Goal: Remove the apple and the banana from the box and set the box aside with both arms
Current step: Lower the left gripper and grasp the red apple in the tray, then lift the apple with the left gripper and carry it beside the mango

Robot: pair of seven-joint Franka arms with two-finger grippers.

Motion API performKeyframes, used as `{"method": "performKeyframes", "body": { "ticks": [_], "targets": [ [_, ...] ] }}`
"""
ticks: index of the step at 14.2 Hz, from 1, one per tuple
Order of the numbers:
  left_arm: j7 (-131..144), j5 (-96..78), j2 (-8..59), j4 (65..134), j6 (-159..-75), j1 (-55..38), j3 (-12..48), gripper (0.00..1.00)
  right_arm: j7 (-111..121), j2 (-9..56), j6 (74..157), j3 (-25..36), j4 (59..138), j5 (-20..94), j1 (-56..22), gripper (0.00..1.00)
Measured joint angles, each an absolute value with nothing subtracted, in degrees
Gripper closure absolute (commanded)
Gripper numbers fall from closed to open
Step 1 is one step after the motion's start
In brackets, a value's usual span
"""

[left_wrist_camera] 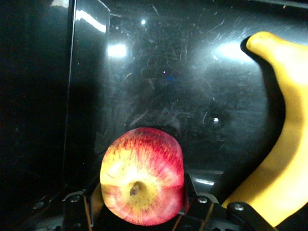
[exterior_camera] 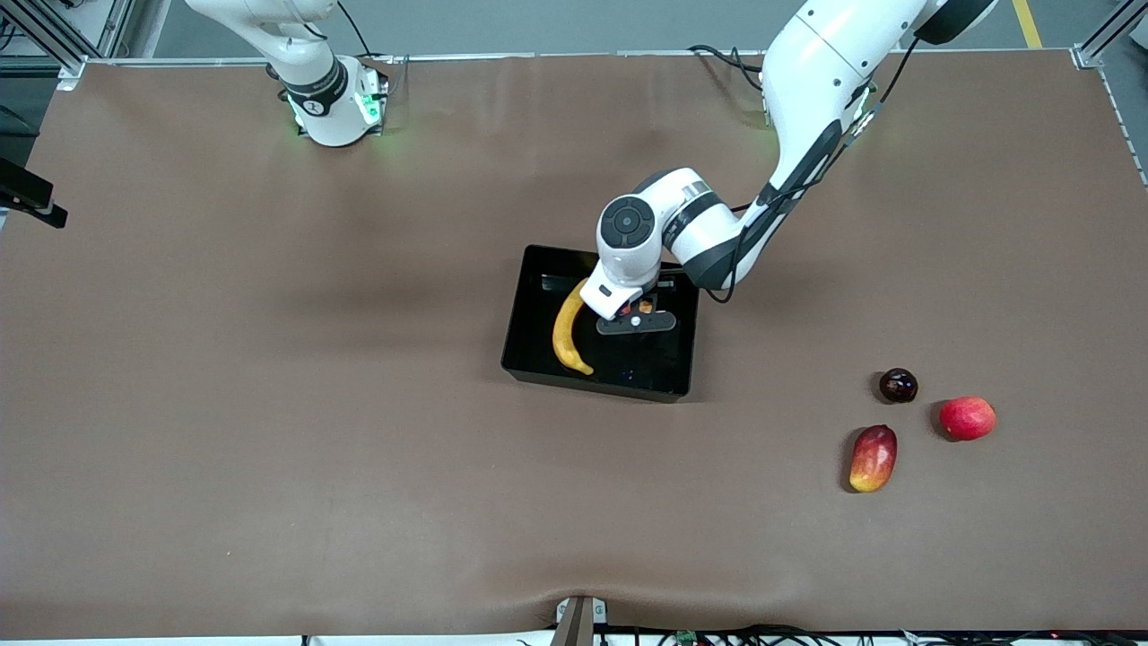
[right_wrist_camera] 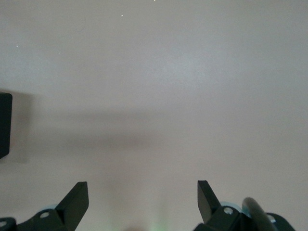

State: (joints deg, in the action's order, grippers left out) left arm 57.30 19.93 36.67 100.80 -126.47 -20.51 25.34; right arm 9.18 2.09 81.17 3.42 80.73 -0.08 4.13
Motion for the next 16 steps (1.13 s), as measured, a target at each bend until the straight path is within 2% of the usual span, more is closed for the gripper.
{"method": "performKeyframes", "body": {
  "ticks": [3, 9, 12, 16],
  "targets": [
    [57.3, 19.99, 34.51, 99.03, -124.54, -20.42, 25.36, 1.0, 9.19, 2.09, 81.2, 3.5, 80.73, -0.08, 4.14, 0.0],
    [53.74, 19.81, 28.34, 88.86, -109.22, -19.62, 25.53, 1.0, 9.19, 2.1, 81.21, 3.49, 80.73, -0.08, 4.14, 0.0],
    [44.97, 16.67, 26.55, 85.62, -105.38, -15.21, 25.47, 1.0, 9.19, 2.1, 81.21, 3.48, 80.73, -0.08, 4.14, 0.0],
    [33.45, 13.85, 24.44, 85.21, -103.02, -7.32, 25.47, 1.0, 9.19, 2.1, 81.21, 3.49, 80.73, -0.08, 4.14, 0.0]
  ]
}}
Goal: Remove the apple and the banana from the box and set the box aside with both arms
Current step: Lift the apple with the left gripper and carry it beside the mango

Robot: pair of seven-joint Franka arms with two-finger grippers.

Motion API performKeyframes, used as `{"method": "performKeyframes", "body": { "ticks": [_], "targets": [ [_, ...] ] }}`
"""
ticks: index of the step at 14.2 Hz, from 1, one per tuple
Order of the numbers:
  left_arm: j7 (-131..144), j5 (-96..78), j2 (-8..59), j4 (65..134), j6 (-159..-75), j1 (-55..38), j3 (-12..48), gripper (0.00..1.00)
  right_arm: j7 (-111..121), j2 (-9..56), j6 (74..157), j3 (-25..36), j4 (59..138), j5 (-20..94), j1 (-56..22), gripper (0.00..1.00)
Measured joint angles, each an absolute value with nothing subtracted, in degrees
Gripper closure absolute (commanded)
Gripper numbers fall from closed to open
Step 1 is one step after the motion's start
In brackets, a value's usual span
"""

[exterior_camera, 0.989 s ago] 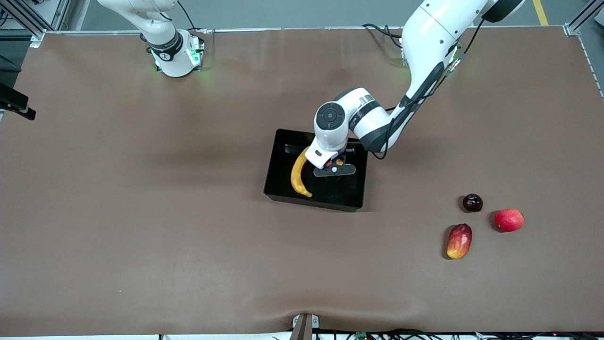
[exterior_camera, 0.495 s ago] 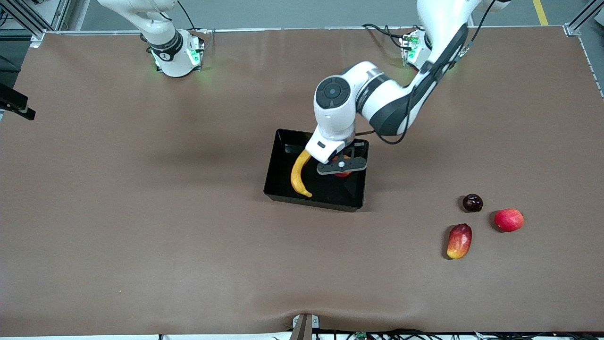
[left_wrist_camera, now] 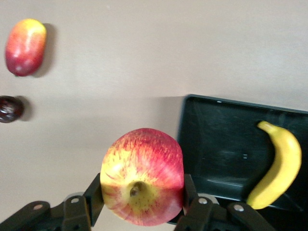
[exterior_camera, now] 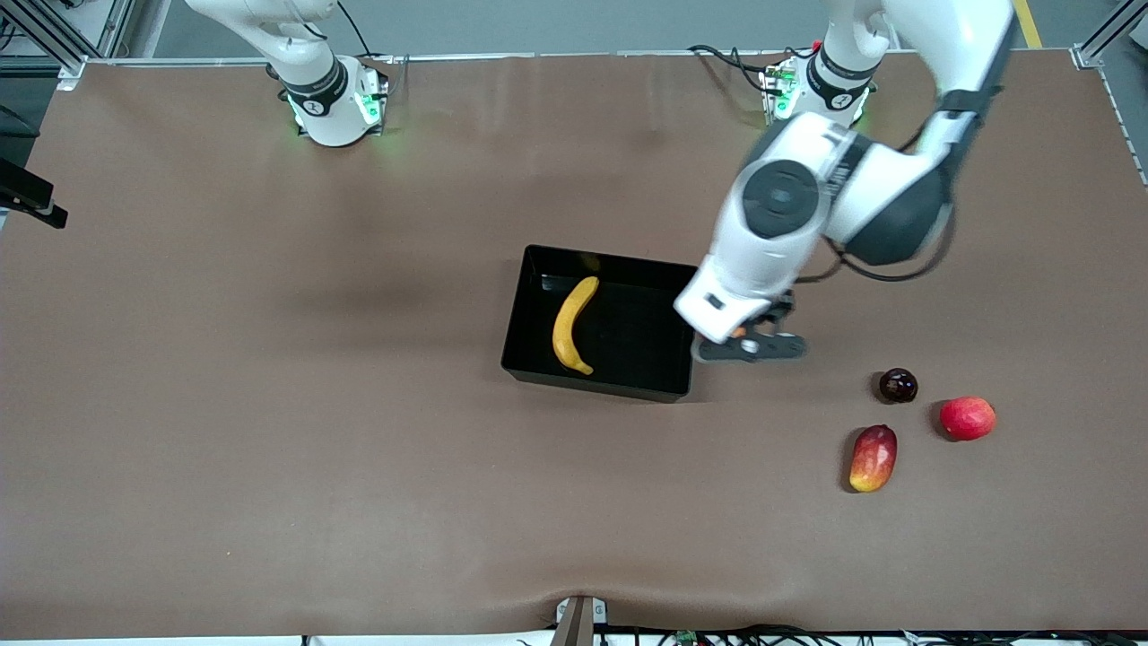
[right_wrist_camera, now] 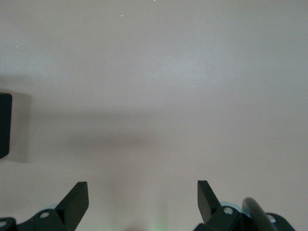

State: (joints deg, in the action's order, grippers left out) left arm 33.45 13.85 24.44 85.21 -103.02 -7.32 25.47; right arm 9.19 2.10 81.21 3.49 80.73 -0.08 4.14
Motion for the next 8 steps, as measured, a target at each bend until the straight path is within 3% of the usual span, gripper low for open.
{"method": "performKeyframes", "body": {
  "ticks": [8],
  "targets": [
    [21.25, 13.81, 24.45, 85.53, -102.79, -0.62, 25.08, 1.0, 9.19, 2.17, 81.21, 3.59, 80.73, -0.08, 4.16, 0.0]
  ]
}}
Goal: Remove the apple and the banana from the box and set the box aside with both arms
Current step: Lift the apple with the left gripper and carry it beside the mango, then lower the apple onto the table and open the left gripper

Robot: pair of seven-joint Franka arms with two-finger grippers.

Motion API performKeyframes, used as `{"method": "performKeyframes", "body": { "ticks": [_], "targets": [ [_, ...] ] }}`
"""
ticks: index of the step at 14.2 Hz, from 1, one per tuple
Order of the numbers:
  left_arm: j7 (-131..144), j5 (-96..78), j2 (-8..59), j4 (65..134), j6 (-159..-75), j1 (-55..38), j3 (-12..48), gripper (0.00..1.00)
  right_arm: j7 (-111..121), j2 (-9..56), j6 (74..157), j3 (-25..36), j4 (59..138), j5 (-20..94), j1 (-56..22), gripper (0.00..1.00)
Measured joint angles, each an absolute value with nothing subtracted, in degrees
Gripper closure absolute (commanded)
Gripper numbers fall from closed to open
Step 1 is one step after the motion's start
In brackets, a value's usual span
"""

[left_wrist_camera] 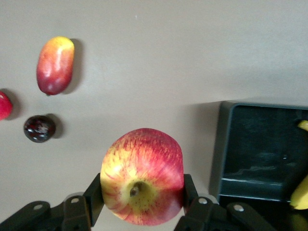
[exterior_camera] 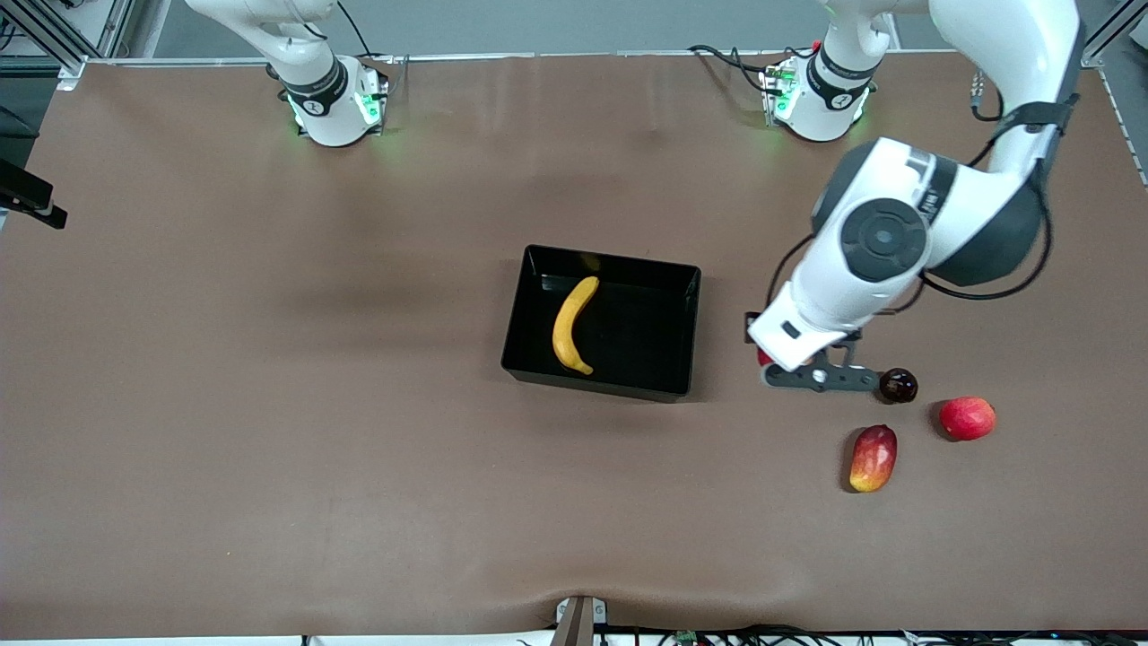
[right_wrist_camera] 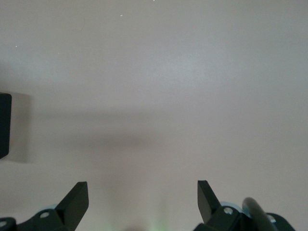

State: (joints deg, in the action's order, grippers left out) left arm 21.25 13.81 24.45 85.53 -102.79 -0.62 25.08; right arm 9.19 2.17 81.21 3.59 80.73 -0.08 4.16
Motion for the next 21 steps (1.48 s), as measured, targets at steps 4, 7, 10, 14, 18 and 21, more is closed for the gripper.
{"method": "performKeyframes", "body": {
  "ticks": [4, 7, 10, 14, 18, 21],
  "targets": [
    [12.92, 13.83, 25.26, 85.64, -102.82, 5.15, 24.93, 1.0, 9.19, 2.19, 81.21, 3.6, 80.73, -0.08, 4.16, 0.0],
    [8.39, 15.54, 26.81, 85.65, -104.28, 7.52, 24.85, 1.0, 9.19, 2.21, 81.21, 3.6, 80.73, -0.08, 4.16, 0.0],
    [4.32, 17.16, 28.54, 85.65, -107.35, 9.98, 24.76, 1.0, 9.19, 2.24, 81.21, 3.63, 80.73, -0.08, 4.17, 0.0],
    [-2.05, 18.38, 30.82, 85.62, -112.49, 12.7, 23.63, 1.0, 9.19, 2.31, 81.21, 3.66, 80.73, -0.08, 4.19, 0.0],
    [-9.7, 18.41, 33.36, 84.06, -116.31, 13.09, 19.85, 1.0, 9.19, 2.39, 81.21, 3.7, 80.73, -0.08, 4.22, 0.0],
    [-13.6, 18.41, 36.01, 82.68, -120.19, 13.17, 17.53, 1.0, 9.19, 2.42, 81.21, 3.73, 80.73, -0.08, 4.24, 0.0]
  ]
}}
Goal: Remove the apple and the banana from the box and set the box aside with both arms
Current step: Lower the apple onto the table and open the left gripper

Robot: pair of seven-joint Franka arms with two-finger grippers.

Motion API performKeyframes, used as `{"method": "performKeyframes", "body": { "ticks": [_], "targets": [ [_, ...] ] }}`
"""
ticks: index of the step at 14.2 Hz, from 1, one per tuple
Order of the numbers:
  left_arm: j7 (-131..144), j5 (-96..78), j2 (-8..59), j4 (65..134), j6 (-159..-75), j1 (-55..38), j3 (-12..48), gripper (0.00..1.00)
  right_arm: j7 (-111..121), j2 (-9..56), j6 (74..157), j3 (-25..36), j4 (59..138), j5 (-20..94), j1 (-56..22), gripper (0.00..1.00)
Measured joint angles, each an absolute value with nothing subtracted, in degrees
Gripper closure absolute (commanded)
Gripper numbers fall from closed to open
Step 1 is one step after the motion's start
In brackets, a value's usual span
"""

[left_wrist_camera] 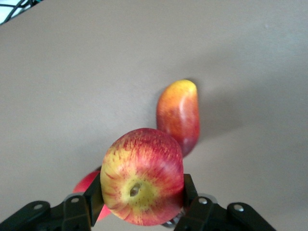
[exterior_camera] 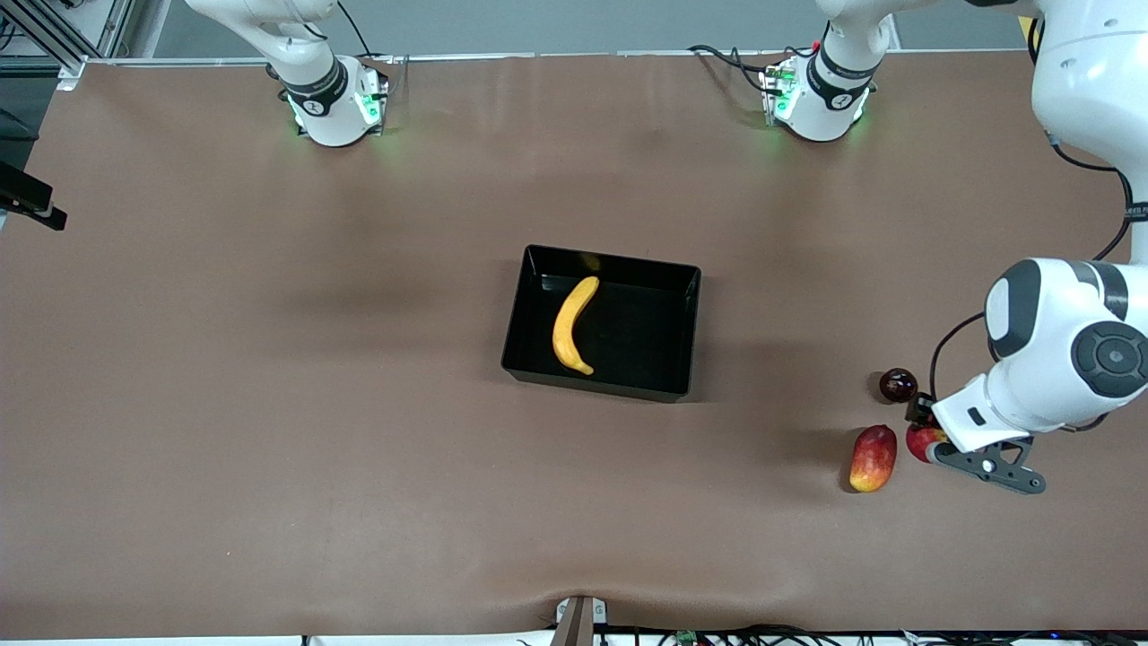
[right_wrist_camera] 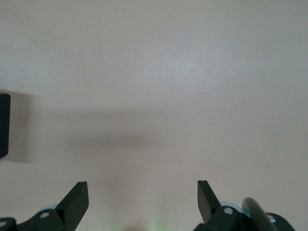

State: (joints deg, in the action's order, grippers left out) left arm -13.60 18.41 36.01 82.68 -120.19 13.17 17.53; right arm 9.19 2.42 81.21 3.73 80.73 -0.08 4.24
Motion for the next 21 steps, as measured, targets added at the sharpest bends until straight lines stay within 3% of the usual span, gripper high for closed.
{"method": "performKeyframes", "body": {
  "ticks": [7, 18, 19, 20, 21],
  "targets": [
    [-16.5, 18.57, 41.25, 82.02, -128.76, 13.14, 14.97, 1.0, 9.19, 2.44, 81.21, 3.77, 80.73, -0.08, 4.26, 0.0],
    [-17.7, 18.57, 47.58, 80.71, -133.08, 13.15, 11.82, 1.0, 9.19, 2.71, 81.21, 3.8, 80.73, -0.08, 4.27, 0.0],
    [-17.7, 18.57, 47.86, 80.67, -133.61, 13.15, 11.79, 0.95, 9.19, 2.73, 81.21, 3.8, 80.73, -0.08, 4.27, 0.0],
    [-17.7, 18.57, 48.1, 80.61, -133.92, 13.16, 11.77, 0.82, 9.19, 2.74, 81.21, 3.8, 80.73, -0.08, 4.27, 0.0],
    [-17.7, 18.57, 48.26, 80.55, -134.06, 13.18, 11.77, 0.55, 9.19, 2.74, 81.21, 3.8, 80.73, -0.08, 4.27, 0.0]
  ]
}}
